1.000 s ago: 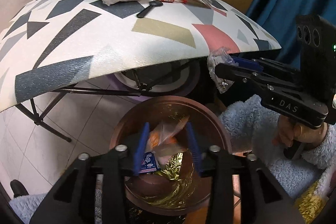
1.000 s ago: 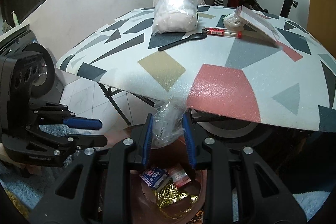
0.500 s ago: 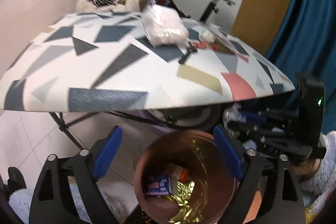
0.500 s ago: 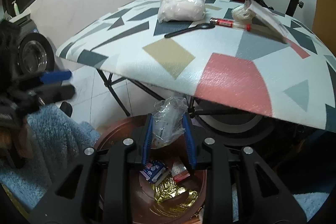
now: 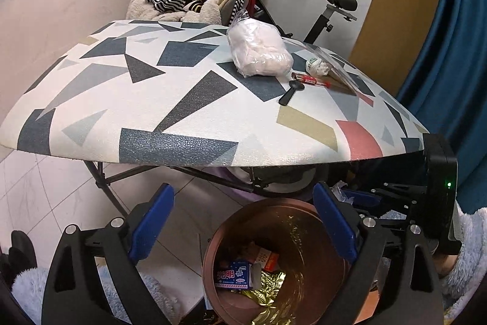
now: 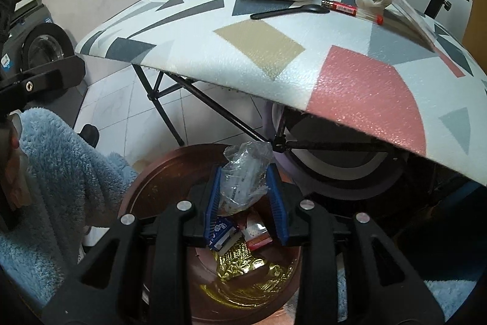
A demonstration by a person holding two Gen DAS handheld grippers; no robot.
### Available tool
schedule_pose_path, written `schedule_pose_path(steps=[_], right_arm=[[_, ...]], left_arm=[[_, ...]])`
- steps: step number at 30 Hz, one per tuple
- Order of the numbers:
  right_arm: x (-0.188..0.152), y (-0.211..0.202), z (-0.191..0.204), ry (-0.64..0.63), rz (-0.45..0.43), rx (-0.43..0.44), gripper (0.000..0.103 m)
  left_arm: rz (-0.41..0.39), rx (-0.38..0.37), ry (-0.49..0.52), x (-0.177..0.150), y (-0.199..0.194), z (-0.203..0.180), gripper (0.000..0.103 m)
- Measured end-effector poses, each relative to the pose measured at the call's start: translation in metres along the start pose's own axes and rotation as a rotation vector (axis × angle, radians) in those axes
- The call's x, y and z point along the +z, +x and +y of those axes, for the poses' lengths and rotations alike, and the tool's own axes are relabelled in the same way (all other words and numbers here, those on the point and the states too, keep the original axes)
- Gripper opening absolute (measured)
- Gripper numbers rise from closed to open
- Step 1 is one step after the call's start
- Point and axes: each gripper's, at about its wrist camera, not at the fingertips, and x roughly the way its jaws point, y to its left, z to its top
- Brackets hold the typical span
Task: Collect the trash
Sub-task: 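Lower the clear wrapper into the bin and open the right gripper, then reach the right gripper to the pink XOYO card package and grasp it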
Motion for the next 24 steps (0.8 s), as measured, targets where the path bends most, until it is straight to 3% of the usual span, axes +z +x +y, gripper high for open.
schedule_pose_path(steps=[4, 7, 9, 11, 14, 24], right_arm=[[0.001, -0.001, -0.001, 0.008, -0.009, -0.011, 0.043], [0.001, -0.004, -0.002, 0.012, -0.03, -0.027, 0.064], [0.001, -0.006, -0.003, 0.013, -0.044, -0.033, 0.071], [0.002, -0.011, -0.003, 0.012, -0.069, -0.048, 0.087], [0.004, -0.02, -0.003, 0.007, -0.118, -0.073, 0.095], [0.01, -0.035, -0.012, 0.022, -0.196, -0.11, 0.097]], left_arm=[[0.0, 0.0, -0.001, 0.0, 0.0, 0.0, 0.091], [-0.002, 0.002, -0.005, 0.001, 0.0, 0.002, 0.091], [-0.004, 0.005, -0.007, 0.001, 0.0, 0.003, 0.091], [-0.007, 0.006, -0.009, 0.001, -0.001, 0.004, 0.091], [-0.012, 0.01, -0.011, 0.0, -0.002, 0.004, 0.091], [-0.03, 0.018, -0.021, 0.001, -0.004, 0.004, 0.091]])
